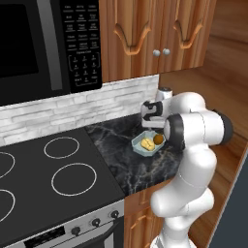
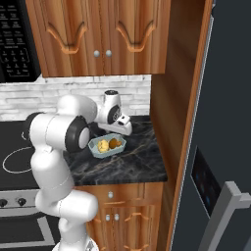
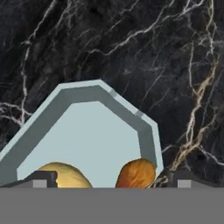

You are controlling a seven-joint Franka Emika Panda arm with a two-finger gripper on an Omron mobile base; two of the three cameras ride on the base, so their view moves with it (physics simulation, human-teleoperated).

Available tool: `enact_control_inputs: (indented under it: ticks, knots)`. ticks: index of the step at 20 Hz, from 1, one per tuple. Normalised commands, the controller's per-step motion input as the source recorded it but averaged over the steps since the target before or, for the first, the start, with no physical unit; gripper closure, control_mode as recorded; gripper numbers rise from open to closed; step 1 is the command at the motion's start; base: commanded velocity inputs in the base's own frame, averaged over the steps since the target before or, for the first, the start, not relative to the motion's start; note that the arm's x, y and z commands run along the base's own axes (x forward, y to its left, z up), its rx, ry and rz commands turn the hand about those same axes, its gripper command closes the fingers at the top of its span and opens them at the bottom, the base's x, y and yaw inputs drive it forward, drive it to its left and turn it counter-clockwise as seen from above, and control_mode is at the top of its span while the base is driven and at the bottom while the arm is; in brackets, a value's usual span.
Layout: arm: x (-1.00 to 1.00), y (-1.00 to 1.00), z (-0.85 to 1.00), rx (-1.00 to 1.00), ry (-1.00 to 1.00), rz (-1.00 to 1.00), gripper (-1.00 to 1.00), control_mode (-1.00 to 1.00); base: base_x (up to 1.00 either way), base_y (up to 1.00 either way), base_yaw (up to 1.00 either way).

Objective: Take the mushroom and potato out of the freezer and place them in the tupperware container on the counter. Then put the tupperware containing the vegetables back in the freezer.

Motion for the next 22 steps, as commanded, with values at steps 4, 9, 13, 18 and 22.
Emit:
enact_control_inputs:
  ticks: [4,9,13,18,22]
  knots:
    - [0.23,-0.14,-0.31,0.0,0.02,0.2,-1.0,-1.0,0.0,0.0,0.0]
    - [0.27,-0.06,-0.34,0.0,0.05,0.17,-1.0,-1.0,0.0,0.0,0.0]
    - [0.3,-0.01,-0.25,0.0,0.04,0.17,-1.0,-1.0,0.0,0.0,0.0]
    - [0.36,0.0,-0.19,0.0,0.05,0.16,-1.0,-1.0,0.0,0.0,0.0]
    - [0.22,0.0,-0.28,0.0,0.1,0.15,-1.0,-1.0,0.0,0.0,0.0]
